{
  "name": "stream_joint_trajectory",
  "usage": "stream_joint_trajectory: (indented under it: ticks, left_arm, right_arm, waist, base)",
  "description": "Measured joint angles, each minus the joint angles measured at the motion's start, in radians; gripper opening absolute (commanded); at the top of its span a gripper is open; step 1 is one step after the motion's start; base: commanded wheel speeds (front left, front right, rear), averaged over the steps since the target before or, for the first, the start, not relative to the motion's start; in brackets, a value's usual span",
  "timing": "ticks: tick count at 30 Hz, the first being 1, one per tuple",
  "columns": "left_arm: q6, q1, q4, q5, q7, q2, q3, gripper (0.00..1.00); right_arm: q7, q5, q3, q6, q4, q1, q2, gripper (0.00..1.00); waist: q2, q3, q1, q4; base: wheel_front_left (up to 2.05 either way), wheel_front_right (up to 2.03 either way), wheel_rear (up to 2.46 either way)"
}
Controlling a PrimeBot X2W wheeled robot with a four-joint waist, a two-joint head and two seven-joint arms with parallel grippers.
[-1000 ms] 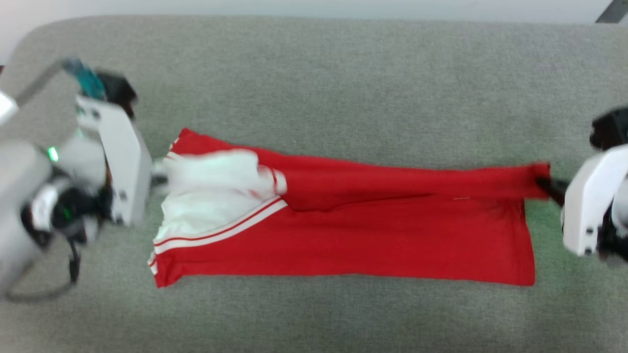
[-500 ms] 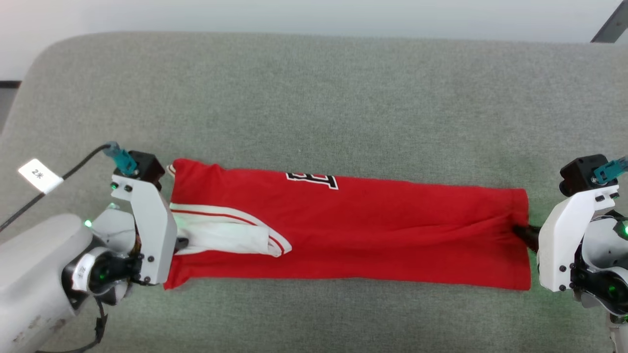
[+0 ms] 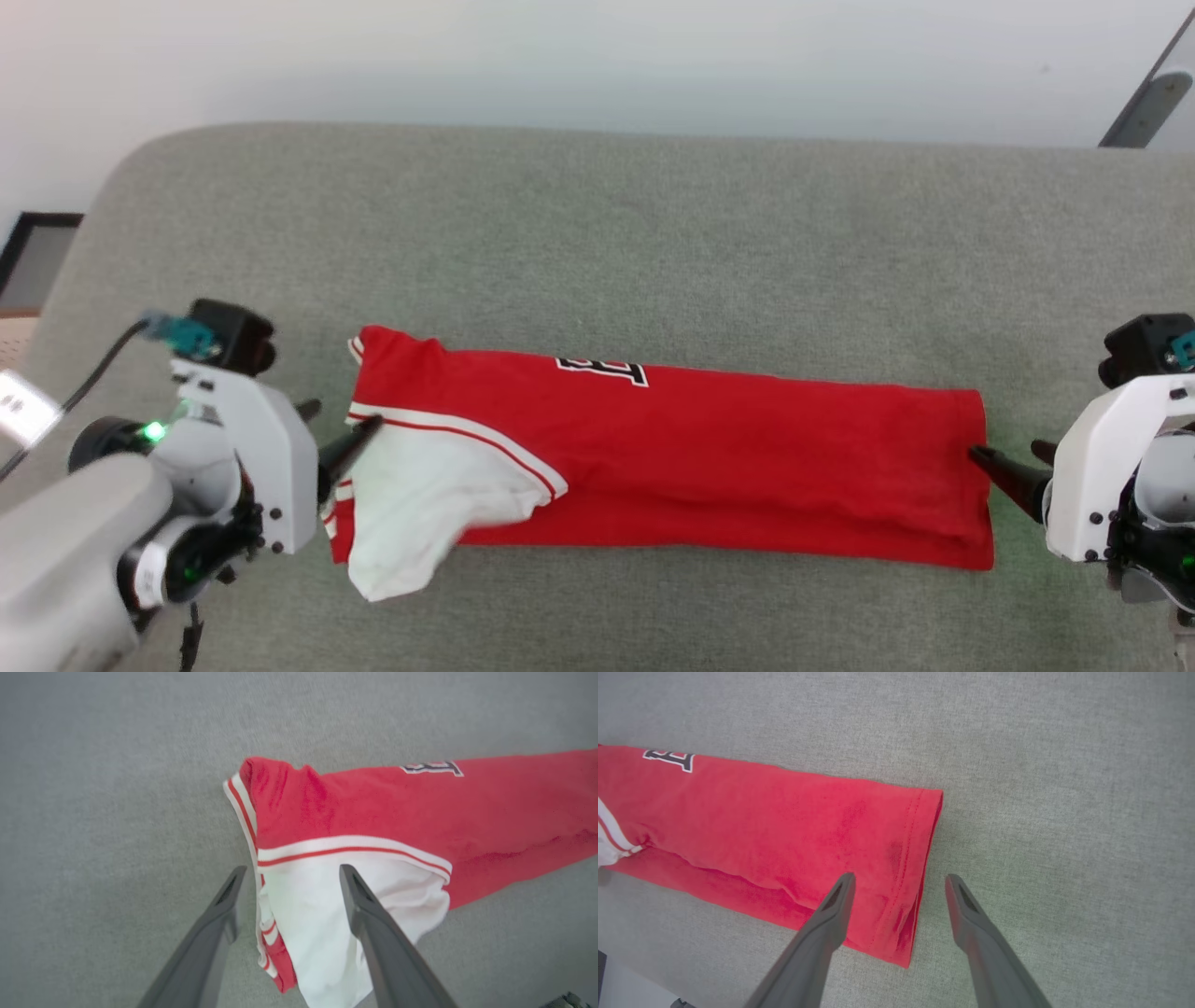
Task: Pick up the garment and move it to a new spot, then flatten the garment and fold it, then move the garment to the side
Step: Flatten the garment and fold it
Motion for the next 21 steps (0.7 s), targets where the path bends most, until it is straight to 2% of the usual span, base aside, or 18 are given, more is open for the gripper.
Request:
stream_joint_trajectory:
  ticks: [3, 11, 16, 18, 21]
  left_arm:
    - [0.007, 0.041, -0.005, 0.033, -0.133, 0.007, 0.021, 1.00]
    - [0.086, 0.154, 0.007, 0.066, -0.477, 0.003, 0.107, 1.00]
    - [0.117, 0.244, 0.011, 0.086, -0.541, -0.015, 0.194, 1.00]
    - [0.136, 0.287, 0.007, 0.119, -0.543, -0.038, 0.287, 1.00]
    - [0.159, 0.366, -0.016, 0.225, -0.545, -0.085, 0.449, 1.00]
  right_arm:
    - [0.015, -0.005, -0.019, 0.000, 0.021, 0.003, 0.019, 1.00]
    - [0.045, -0.042, -0.051, 0.000, 0.093, -0.009, 0.032, 1.00]
    - [0.048, -0.066, -0.063, 0.000, 0.154, -0.029, 0.035, 1.00]
    - [0.046, -0.077, -0.065, 0.000, 0.182, -0.037, 0.031, 1.00]
    - [0.034, -0.081, -0.069, 0.000, 0.223, -0.049, 0.031, 1.00]
  waist:
    - [0.0000, -0.017, 0.0000, 0.006]
    - [0.0000, -0.023, 0.0000, 0.047]
    - [-0.0001, -0.014, 0.0000, 0.073]
    - [0.0000, -0.010, 0.0000, 0.083]
    - [0.0000, -0.002, 0.0000, 0.100]
  base:
    - [0.00, 0.00, 0.00]
    - [0.00, 0.00, 0.00]
    - [0.00, 0.00, 0.00]
    - [0.00, 0.00, 0.00]
    - [0.00, 0.00, 0.00]
